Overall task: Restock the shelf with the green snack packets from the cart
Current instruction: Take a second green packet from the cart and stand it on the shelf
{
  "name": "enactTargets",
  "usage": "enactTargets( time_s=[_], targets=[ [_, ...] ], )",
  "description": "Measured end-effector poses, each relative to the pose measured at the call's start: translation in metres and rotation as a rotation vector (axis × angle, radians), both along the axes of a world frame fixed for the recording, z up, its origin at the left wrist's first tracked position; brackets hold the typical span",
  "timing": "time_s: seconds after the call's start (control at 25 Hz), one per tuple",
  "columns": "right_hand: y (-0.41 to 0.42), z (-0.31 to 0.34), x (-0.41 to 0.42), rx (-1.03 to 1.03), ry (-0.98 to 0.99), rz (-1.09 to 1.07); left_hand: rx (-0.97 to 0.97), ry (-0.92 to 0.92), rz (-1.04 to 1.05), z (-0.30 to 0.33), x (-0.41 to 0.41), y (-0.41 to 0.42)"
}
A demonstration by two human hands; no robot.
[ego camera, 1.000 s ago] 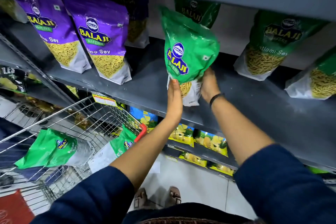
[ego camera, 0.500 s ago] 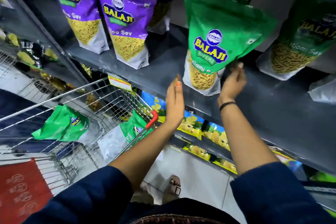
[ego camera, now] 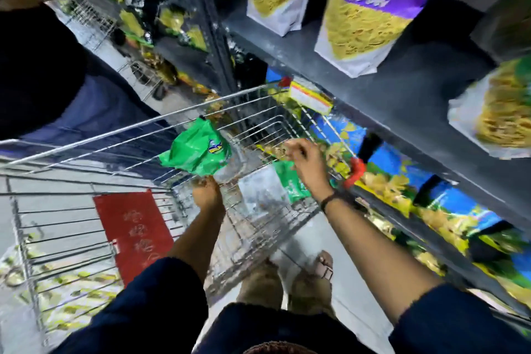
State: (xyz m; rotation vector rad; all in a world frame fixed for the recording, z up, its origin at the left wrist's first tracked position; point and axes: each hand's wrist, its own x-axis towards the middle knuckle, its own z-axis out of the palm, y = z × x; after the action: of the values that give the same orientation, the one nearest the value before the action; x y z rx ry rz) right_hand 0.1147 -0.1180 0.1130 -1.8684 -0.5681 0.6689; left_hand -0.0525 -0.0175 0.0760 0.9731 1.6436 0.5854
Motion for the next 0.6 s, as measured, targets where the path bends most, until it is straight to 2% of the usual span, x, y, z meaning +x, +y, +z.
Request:
enactTargets(
  time_s=[0.08,0.2,0.32,0.4,0.52,0.6],
  targets=[
    [0.064,-0.018,-0.011,-0.151,0.068,0.227,-0.026,-0.046,0.043,-0.021,-0.031,0.045],
    [0.148,-0.041,-0.021,-0.372,0.098,0.393,-0.158,-0.070,-0.004,-0.050,-0.053,0.104],
    [0.191,-0.066,-0.042,-0.501,0.057,0.548,-0.311,-0.023,-0.157,-0.063,-0.059,0.127],
    [0.191,-0.080,-0.057,-0.500,0.055,0.473,-0.262,0.066,-0.254,-0.064,-0.053,0.122],
    [0.160,-0.084,-0.064,-0.419,0.062,0.223,0.068,0.181,-0.265,-0.051,-0.036,0.104],
    [0.132,-0.069,-0.057,-0.316,0.071,0.118,0.203,0.221,-0.329,-0.029,-0.031,0.092]
  ],
)
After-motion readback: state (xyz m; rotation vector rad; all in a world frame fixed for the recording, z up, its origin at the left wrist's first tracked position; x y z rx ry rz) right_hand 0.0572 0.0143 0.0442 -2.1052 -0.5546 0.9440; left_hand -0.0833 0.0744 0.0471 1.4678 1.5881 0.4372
